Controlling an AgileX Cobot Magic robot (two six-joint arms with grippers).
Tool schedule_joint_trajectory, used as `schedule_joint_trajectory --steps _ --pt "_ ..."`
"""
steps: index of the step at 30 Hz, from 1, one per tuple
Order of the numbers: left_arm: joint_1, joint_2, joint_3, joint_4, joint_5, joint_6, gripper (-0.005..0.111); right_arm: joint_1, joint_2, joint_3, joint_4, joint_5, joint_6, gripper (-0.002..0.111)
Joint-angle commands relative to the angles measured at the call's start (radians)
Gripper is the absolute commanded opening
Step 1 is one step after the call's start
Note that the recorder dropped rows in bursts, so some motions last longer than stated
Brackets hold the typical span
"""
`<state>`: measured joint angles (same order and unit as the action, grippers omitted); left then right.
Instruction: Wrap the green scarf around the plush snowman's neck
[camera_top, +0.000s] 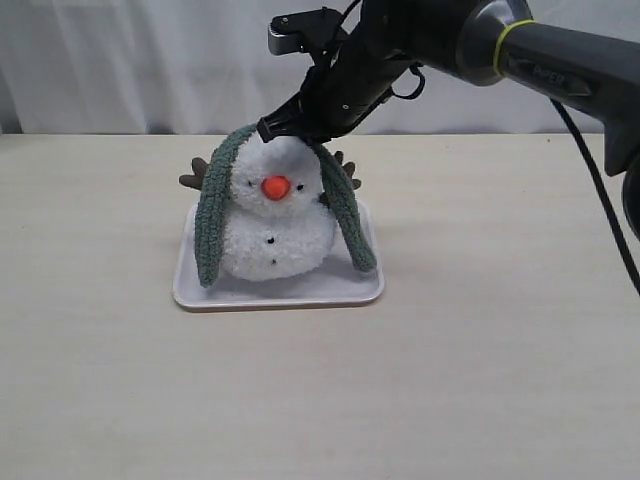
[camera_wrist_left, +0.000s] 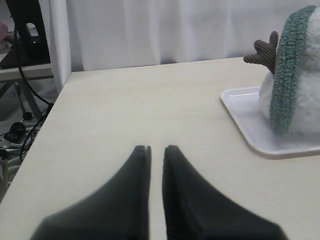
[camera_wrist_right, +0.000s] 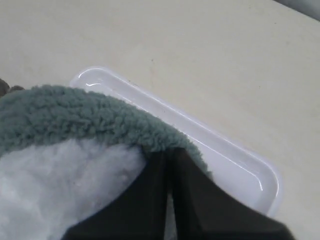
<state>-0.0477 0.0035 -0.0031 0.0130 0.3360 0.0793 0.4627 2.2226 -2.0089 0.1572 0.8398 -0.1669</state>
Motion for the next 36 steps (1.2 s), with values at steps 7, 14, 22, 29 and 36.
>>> schedule_joint_trajectory --steps 7,14,22,29,36 --pt "0.003 -0.003 0.003 0.000 -0.013 0.001 0.010 -0.008 -0.012 -0.003 -0.071 0.212 0.009 0.004" --pt "0.003 -0.003 0.003 0.000 -0.013 0.001 0.010 -0.008 -0.130 -0.003 -0.069 0.286 0.009 0.012" --pt "0.003 -0.003 0.003 0.000 -0.013 0.001 0.010 -0.008 -0.192 0.001 -0.069 0.381 -0.002 0.026" --pt "0.003 -0.003 0.003 0.000 -0.013 0.001 0.010 -0.008 -0.195 0.099 -0.076 0.381 -0.002 0.029" --pt "0.003 -0.003 0.003 0.000 -0.013 0.001 0.010 -0.012 -0.195 0.216 -0.108 0.303 0.024 0.029"
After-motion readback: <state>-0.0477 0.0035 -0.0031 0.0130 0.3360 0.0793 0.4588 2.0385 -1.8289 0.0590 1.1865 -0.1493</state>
